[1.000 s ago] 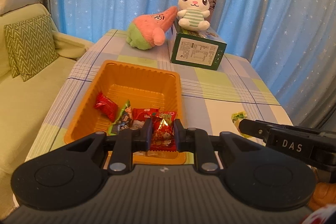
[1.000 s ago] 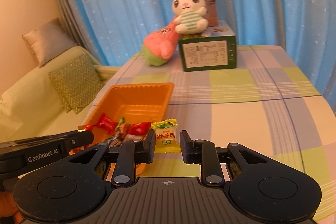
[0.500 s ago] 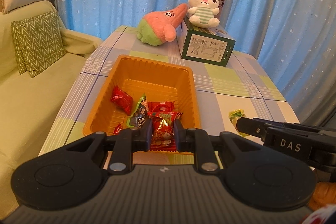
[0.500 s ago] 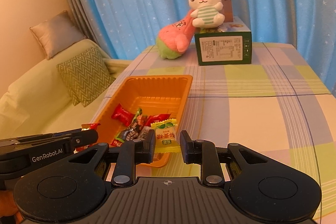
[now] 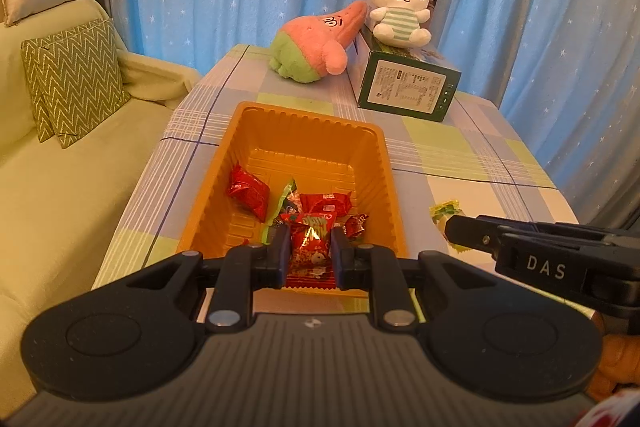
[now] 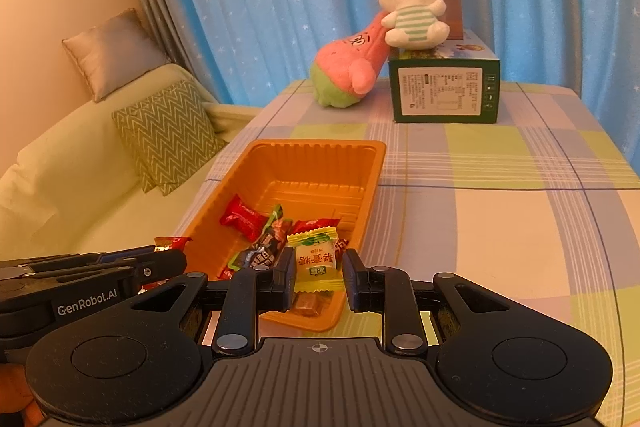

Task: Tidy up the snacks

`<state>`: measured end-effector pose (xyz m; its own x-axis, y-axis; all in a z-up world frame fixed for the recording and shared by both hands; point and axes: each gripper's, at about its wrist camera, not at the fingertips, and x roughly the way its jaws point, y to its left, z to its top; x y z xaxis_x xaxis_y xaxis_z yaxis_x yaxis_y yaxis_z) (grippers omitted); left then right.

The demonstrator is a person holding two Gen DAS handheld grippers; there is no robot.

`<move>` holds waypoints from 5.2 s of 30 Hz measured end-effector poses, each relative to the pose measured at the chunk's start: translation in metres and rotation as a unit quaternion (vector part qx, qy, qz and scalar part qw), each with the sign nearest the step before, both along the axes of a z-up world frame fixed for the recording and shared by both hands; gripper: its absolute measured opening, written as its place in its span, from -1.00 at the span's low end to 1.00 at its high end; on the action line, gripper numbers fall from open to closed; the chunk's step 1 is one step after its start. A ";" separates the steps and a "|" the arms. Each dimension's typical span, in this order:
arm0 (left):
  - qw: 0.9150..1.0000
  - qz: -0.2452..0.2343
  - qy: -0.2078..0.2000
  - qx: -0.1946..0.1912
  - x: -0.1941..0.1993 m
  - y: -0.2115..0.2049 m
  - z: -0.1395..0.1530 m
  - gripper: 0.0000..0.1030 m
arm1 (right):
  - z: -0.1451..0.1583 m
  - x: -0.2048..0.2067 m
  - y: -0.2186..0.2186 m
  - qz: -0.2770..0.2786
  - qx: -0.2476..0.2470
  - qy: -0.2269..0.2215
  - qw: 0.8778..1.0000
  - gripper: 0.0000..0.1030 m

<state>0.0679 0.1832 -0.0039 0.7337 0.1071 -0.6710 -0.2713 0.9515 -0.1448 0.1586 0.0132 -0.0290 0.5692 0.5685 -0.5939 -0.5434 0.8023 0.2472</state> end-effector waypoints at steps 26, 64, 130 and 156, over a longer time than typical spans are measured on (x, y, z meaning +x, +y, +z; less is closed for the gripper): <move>0.997 -0.054 0.037 0.049 0.119 0.055 -0.037 -0.64 | -0.033 0.120 0.059 0.001 0.000 0.025 1.000 -0.51; 0.995 -0.066 0.044 0.056 0.137 0.074 -0.050 -0.33 | -0.037 0.147 0.075 0.003 0.014 0.041 0.999 -0.51; 0.999 0.034 -0.008 0.038 -0.137 -0.025 0.061 0.99 | 0.042 -0.128 -0.063 -0.041 -0.022 0.004 0.999 0.48; 0.998 0.027 -0.010 0.052 -0.186 -0.060 0.066 0.99 | 0.057 -0.184 -0.094 -0.040 -0.022 -0.030 0.999 0.48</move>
<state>-0.1179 0.1231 0.0621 0.7380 0.2154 -0.6395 -0.3213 0.9455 -0.0523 -0.0250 -0.0804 0.0277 0.6472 0.4945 -0.5802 -0.4907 0.8527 0.1793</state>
